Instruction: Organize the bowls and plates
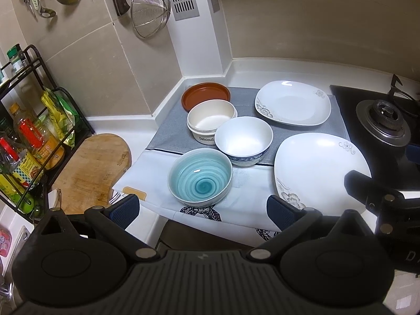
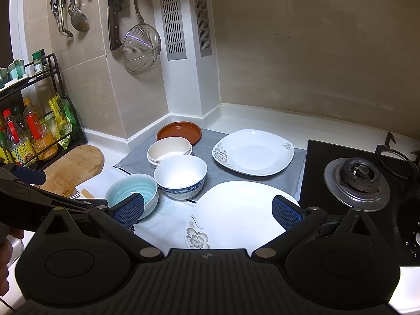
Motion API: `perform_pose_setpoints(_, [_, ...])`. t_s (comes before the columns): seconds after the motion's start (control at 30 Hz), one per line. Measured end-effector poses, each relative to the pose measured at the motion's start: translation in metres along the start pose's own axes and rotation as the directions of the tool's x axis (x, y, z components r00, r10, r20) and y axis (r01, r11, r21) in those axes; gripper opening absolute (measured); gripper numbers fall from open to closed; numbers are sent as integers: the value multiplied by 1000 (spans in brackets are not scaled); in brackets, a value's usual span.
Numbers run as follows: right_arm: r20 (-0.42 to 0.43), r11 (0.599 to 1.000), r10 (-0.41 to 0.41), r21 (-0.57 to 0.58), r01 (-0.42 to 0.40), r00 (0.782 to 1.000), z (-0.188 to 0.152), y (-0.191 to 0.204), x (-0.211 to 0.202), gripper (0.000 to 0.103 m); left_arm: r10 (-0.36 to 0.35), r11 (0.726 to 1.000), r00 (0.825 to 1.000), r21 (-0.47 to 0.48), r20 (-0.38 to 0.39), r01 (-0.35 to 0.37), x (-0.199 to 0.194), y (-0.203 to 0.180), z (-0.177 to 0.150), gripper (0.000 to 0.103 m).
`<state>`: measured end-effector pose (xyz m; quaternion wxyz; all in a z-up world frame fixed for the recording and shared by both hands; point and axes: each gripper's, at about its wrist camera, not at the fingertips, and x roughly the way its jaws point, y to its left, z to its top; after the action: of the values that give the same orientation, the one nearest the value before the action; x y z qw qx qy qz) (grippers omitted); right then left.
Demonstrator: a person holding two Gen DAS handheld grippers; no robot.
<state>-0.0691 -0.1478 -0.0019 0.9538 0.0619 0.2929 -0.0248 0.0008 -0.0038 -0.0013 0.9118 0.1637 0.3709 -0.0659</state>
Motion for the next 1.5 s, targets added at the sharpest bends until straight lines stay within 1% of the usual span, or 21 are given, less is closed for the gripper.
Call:
perform_pose_setpoints(1.27, [2, 1000, 2, -2, -2, 1000, 0, 2, -2, 103, 3, 1000, 1000, 3, 1, -3, 1, 1, 0, 103])
perform_pose_setpoints(1.4, [19, 1000, 10, -6, -10, 1000, 0, 0, -6, 103, -3, 1000, 1000, 3, 7, 3, 0, -1, -1, 103])
perform_pose_setpoints(1.5, [50, 1000, 26, -12, -25, 998, 1, -7, -13, 103, -25, 1000, 1000, -4, 18, 25, -2, -4, 2, 103])
